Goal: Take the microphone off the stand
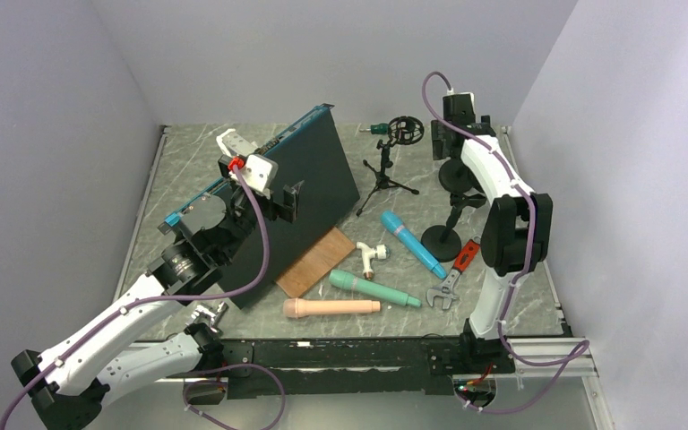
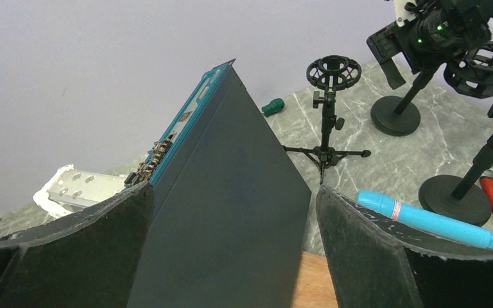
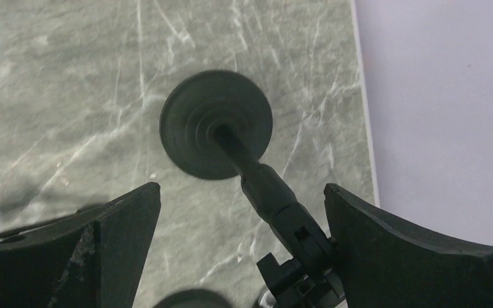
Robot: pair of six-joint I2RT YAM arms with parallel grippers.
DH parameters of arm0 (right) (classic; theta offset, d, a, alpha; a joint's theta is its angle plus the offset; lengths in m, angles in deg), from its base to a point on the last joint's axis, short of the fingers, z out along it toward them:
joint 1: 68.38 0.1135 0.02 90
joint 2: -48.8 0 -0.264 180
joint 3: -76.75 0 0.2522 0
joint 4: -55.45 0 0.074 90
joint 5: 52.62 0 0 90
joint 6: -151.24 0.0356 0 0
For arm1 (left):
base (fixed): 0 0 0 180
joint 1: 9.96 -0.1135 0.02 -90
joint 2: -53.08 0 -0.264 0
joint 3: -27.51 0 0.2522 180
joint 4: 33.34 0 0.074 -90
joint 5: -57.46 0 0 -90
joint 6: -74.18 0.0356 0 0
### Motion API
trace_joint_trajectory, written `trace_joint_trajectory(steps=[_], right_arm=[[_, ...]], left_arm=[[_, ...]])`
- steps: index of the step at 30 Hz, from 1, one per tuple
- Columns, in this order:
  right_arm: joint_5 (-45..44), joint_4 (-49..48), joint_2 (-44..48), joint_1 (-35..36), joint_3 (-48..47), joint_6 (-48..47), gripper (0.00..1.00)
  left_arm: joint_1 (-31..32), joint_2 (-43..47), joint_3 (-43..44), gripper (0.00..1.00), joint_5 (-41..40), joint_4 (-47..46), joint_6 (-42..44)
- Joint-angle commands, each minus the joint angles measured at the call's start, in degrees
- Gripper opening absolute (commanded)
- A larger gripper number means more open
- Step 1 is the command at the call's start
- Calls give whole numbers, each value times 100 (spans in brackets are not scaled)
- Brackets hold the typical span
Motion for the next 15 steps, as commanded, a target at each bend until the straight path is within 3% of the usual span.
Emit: trace_joint_trajectory(steps=[1,7,15], right_arm=[[538,636,662,25,-155,377,100],[748,506,1275,28,-106,439,100],[878,694,1405,30,-318,543,100]], left_arm=[[32,-9,133,99,-3,-146,-72],[30,-43,139,99,18,-129,-103],[41,-31,139,99,1,-128,-96]])
